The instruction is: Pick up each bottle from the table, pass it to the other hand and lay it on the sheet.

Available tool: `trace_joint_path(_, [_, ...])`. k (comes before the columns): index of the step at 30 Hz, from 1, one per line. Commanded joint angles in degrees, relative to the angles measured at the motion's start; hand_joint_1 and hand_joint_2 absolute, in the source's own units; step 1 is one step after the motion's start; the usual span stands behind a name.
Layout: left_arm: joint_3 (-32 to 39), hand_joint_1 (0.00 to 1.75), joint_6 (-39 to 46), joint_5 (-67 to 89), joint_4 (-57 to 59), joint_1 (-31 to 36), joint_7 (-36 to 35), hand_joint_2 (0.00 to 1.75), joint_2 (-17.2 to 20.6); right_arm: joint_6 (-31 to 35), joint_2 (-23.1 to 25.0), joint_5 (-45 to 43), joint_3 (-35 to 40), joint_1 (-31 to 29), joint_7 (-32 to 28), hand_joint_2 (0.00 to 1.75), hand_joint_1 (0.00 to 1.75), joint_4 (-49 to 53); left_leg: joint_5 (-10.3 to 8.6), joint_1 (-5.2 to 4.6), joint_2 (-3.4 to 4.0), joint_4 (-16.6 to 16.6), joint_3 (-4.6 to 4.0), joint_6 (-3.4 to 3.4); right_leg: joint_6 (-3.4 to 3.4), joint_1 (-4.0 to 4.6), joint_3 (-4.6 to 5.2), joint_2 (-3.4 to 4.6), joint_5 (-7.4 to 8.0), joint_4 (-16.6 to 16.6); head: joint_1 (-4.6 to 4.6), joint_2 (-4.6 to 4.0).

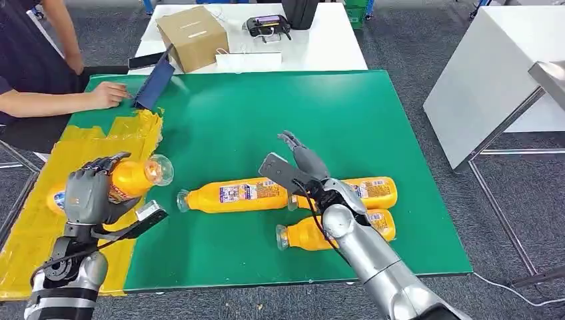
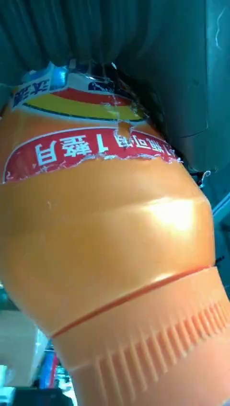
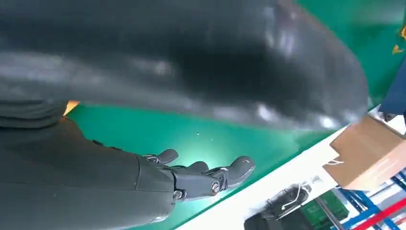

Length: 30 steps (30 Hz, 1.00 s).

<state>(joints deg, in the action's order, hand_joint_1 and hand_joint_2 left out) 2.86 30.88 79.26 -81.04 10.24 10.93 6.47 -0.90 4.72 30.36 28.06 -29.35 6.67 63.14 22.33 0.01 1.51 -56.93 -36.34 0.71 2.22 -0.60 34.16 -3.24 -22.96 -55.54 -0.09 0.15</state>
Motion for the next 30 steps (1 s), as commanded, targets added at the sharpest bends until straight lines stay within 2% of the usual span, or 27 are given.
trace_joint_path(1, [-4.0,1.75,-7.2,2.2,7.6,2.9,-1.4,1.75,2.5,-0.5,0.2,0.1,-0.3,-3.5,0.3,0.0,0.0,-5.5,0.07,0.02,-0.11,0.0,0.23,-0.05,-0.07,-0.02,-0.23,0.18,-0.09,0.0,0.0,0.0])
trace_joint_path(11, [-4.1,1.75,-7.4,2.1,8.3,3.4,-1.5,1.75,2.7,-0.6,0.3,0.1,-0.2,-3.7,0.3,0.0,0.0,-5.9,0.14,0.07,-0.17,0.0,0.29,-0.06,-0.08,0.01,-0.31,0.21,-0.16,0.0,0.0,0.0])
trace_joint_path(13, [-4.8,1.75,-9.5,2.9,10.1,4.2,-3.2,1.75,2.9,-0.7,0.6,0.6,0.0,-3.8,0.5,0.0,0.0,-6.3,0.15,0.07,-0.18,-0.1,0.3,-0.06,-0.08,0.0,-0.32,0.22,-0.17,-0.1,0.0,0.0])
trace_joint_path(15, [-5.8,1.75,-12.9,4.1,16.5,6.8,-5.9,1.75,4.0,-0.9,1.5,1.5,0.3,-4.9,0.6,0.0,0.0,-8.2,0.01,0.01,-0.12,0.0,0.11,-0.03,-0.04,-0.02,-0.1,0.09,-0.04,0.0,0.02,0.0])
trace_joint_path(17, [-5.8,1.75,-14.8,5.0,25.4,10.4,-8.9,1.75,5.1,-1.0,2.8,2.1,0.8,-6.4,0.4,0.0,0.0,-10.5,0.08,0.05,-0.18,0.0,0.3,-0.08,-0.1,-0.01,-0.3,0.2,-0.12,0.0,0.02,0.0])
trace_joint_path(21, [-4.1,1.75,-11.4,5.6,43.4,17.1,-10.6,1.75,7.6,-1.7,5.2,2.6,2.9,-8.5,-0.1,0.0,0.0,-14.1,0.05,0.04,-0.08,0.0,0.32,-0.12,-0.14,-0.01,-0.26,0.29,-0.08,-0.1,0.0,0.0])
trace_joint_path(23, [-2.9,1.75,-11.1,5.6,49.7,19.1,-10.8,1.75,8.5,-1.9,5.9,2.7,4.3,-8.9,-0.4,0.0,0.0,-15.3,0.01,0.04,-0.01,0.1,0.25,-0.1,-0.11,0.0,-0.17,0.25,-0.04,0.0,0.02,0.0])
trace_joint_path(27, [-2.1,1.75,-12.2,6.4,54.7,20.2,-11.9,1.75,8.8,-2.7,6.6,3.8,7.3,-9.7,-1.3,0.0,0.0,-17.0,0.06,0.08,0.08,0.1,0.4,-0.14,-0.11,0.02,-0.28,0.39,-0.08,-0.1,0.0,0.0])
trace_joint_path(28, [-2.2,1.75,-12.3,6.7,55.3,20.4,-12.1,1.75,8.8,-2.8,6.8,3.9,7.6,-10.0,-1.4,1.75,0.0,-17.5,0.03,0.03,0.06,0.1,0.35,-0.12,-0.09,-0.02,-0.23,0.32,-0.08,-0.1,0.0,0.0])
trace_joint_path(30, [-1.9,1.75,-13.1,6.8,56.6,20.6,-12.1,1.75,9.0,-3.0,7.5,4.0,8.6,-10.8,-1.5,1.75,0.0,-18.9,0.1,0.1,0.1,0.1,0.49,-0.15,-0.13,0.03,-0.36,0.51,-0.1,-0.1,0.0,0.0])
